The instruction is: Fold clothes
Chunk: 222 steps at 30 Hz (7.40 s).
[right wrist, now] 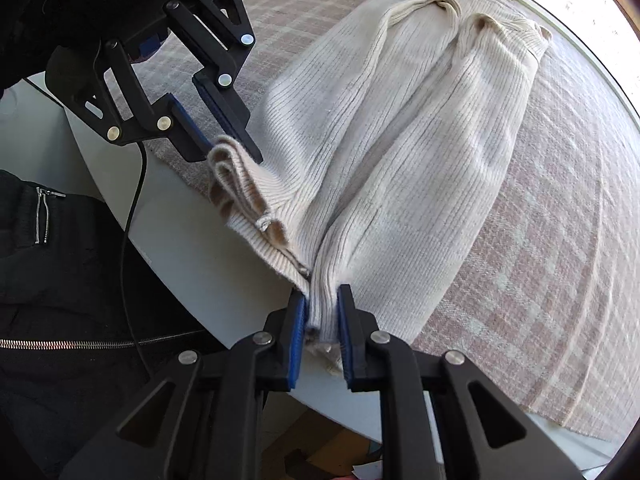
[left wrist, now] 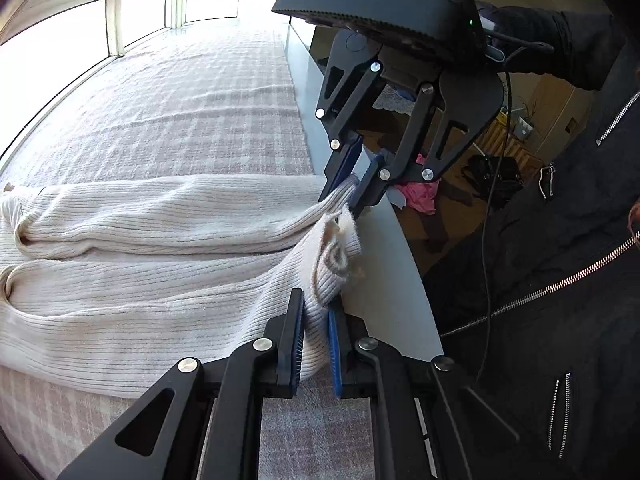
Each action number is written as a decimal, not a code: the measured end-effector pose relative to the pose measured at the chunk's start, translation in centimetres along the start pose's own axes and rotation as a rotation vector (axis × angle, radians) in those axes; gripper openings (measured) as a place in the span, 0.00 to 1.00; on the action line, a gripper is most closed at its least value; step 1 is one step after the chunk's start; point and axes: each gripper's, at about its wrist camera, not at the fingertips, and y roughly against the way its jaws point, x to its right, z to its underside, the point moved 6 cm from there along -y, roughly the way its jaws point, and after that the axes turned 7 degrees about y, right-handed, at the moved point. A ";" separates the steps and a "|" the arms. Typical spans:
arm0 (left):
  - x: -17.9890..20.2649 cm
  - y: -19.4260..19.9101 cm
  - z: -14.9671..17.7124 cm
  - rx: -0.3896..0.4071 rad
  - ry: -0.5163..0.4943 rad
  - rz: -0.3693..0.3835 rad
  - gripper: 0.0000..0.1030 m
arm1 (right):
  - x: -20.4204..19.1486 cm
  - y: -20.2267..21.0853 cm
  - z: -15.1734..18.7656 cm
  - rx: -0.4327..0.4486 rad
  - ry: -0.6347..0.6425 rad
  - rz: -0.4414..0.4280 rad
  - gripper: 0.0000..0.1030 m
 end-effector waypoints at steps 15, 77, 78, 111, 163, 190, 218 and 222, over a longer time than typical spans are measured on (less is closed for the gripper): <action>-16.5 11.6 -4.0 0.354 0.418 -0.105 0.03 | 10.9 6.3 -14.9 -0.013 0.276 0.195 0.15; -14.4 -0.2 0.3 -0.117 0.616 0.007 0.18 | 3.8 -3.4 0.8 0.171 0.176 -0.148 0.46; -14.2 -0.1 0.4 -0.113 0.619 0.010 0.18 | 3.6 -3.7 0.5 0.167 0.177 -0.151 0.46; -14.0 -1.5 1.0 -0.052 0.624 -0.037 0.24 | 1.3 -6.1 3.3 0.165 -0.035 -0.232 0.25; -18.6 8.4 0.7 0.125 0.700 -0.329 0.10 | 8.4 0.3 -11.2 0.310 -0.046 -0.052 0.13; -43.9 8.2 4.3 0.183 0.919 -0.419 0.10 | 32.2 -10.2 -28.0 0.213 -0.109 -0.042 0.24; -41.1 7.8 1.7 0.175 0.838 -0.496 0.20 | 27.8 -9.5 -25.5 0.237 -0.112 -0.099 0.27; -42.8 8.8 4.0 0.240 0.954 -0.452 0.02 | 28.8 -9.4 -25.2 0.258 -0.168 -0.125 0.24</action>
